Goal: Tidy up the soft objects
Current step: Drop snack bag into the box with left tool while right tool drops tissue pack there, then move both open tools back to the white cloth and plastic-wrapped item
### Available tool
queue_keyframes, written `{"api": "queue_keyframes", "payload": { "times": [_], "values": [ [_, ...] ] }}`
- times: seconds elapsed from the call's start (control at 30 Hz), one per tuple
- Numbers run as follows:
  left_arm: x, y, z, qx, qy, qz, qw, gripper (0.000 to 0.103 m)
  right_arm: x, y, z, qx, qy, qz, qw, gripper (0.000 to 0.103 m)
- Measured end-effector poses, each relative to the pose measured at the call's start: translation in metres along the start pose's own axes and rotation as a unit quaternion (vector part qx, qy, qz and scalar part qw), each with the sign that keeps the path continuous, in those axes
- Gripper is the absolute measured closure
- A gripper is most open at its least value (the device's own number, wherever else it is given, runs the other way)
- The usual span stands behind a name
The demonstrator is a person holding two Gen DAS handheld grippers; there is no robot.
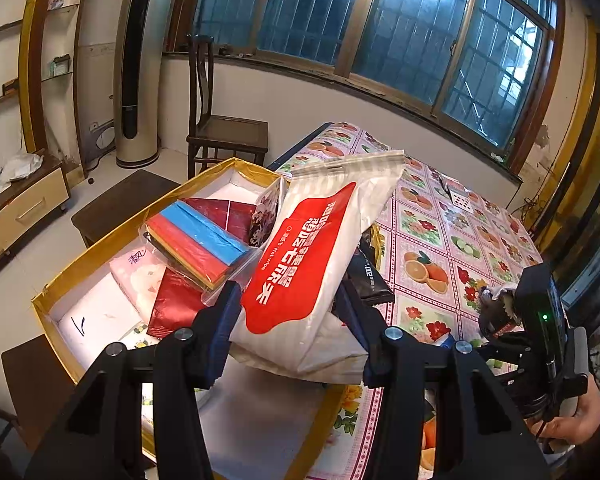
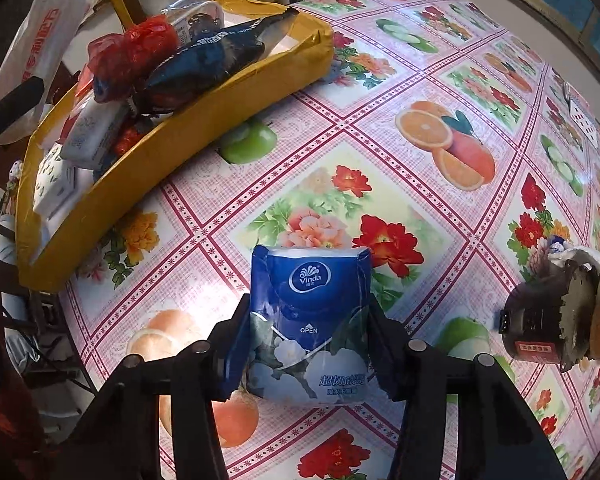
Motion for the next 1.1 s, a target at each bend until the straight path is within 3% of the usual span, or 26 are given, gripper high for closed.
{"api": "queue_keyframes", "payload": {
  "times": [0.2, 0.4, 0.6, 0.7, 0.83, 1.0, 1.1],
  "values": [
    [-0.028, -0.005, -0.008, 0.010, -0.026, -0.012, 0.9996, 0.055, -0.020, -0.032, -0.029, 0.055, -0.082, 0.038, 0.994, 0.050],
    [-0.054, 0.003, -0.007, 0.002, -0.051, -0.033, 0.9981, 0.055, -0.093, -0.088, -0.035, 0.095, -0.151, 0.019, 0.984, 0.050],
    [-0.072, 0.021, 0.004, -0.027, -0.076, -0.052, 0.9953, 0.052, -0.164, -0.094, -0.006, 0.089, -0.158, -0.022, 0.983, 0.048],
    [-0.086, 0.030, 0.007, -0.036, -0.080, -0.088, 0.9923, 0.025, -0.167, -0.093, -0.003, 0.088, -0.178, 0.000, 0.980, 0.041],
    [-0.090, 0.025, 0.000, -0.018, -0.099, -0.079, 0.9918, 0.025, -0.157, -0.091, -0.011, 0.098, -0.186, 0.018, 0.977, 0.022],
    [-0.086, 0.010, -0.014, 0.021, -0.113, -0.070, 0.9910, 0.025, -0.129, -0.077, -0.037, 0.137, -0.210, 0.054, 0.966, 0.017],
    [-0.068, 0.001, -0.016, 0.030, -0.088, -0.062, 0.9938, 0.025, -0.101, -0.063, -0.055, 0.164, -0.211, 0.074, 0.961, 0.007]
  ]
}}
Point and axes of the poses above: each gripper's, at about its wrist camera, not at the fingertips, and z roughly the way its jaws point, x to its right, y to its underside, the point moved 7 cm from there along z, roughly the way its jaws point, and after that the axes turned 13 degrees about x, right-handed, at the moved point
